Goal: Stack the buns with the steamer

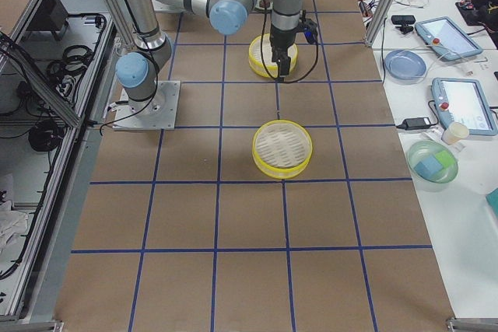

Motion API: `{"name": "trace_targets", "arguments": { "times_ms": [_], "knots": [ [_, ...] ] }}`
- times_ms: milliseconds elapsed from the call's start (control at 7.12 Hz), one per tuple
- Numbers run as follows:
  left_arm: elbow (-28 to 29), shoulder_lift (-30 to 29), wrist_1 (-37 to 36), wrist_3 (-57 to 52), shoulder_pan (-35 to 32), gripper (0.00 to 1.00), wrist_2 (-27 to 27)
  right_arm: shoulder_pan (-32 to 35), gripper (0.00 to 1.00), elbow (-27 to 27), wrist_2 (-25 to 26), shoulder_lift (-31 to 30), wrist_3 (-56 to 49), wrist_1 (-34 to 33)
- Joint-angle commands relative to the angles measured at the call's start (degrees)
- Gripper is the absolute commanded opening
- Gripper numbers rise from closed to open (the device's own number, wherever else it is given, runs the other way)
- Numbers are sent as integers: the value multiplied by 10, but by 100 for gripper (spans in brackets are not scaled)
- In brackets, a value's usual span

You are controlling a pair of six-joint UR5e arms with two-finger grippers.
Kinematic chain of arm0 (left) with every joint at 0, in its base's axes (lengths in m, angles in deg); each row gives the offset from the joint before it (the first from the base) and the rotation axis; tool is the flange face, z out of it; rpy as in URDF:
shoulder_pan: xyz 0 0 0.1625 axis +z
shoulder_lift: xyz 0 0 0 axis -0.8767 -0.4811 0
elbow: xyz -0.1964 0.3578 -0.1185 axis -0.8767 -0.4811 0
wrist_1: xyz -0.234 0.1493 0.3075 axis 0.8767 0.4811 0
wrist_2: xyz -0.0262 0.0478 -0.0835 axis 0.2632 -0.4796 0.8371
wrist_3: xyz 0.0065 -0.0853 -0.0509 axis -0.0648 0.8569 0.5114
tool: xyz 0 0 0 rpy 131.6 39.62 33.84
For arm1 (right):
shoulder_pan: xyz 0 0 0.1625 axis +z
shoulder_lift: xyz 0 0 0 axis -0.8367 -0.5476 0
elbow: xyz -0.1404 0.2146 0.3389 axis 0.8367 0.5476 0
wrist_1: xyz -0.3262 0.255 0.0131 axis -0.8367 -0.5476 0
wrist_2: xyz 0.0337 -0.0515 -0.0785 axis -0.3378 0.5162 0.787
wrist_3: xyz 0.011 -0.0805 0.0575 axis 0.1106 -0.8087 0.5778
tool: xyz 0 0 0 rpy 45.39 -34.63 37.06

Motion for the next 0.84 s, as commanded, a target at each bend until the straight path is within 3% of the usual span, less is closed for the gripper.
{"name": "trace_targets", "arguments": {
  "times_ms": [0,421,561,702],
  "knots": [
    [-1,-35,-27,24,-1,98,7,-82,100,-6,-3,83,-128,-97],
    [-9,-59,-37,37,0,96,7,-132,100,-6,-4,182,-177,-191],
    [-18,-59,-47,37,0,79,6,-139,99,-6,-8,202,-181,-203],
    [-18,-60,-47,37,0,58,6,-140,90,-6,-8,221,-186,-226]
  ]
}}
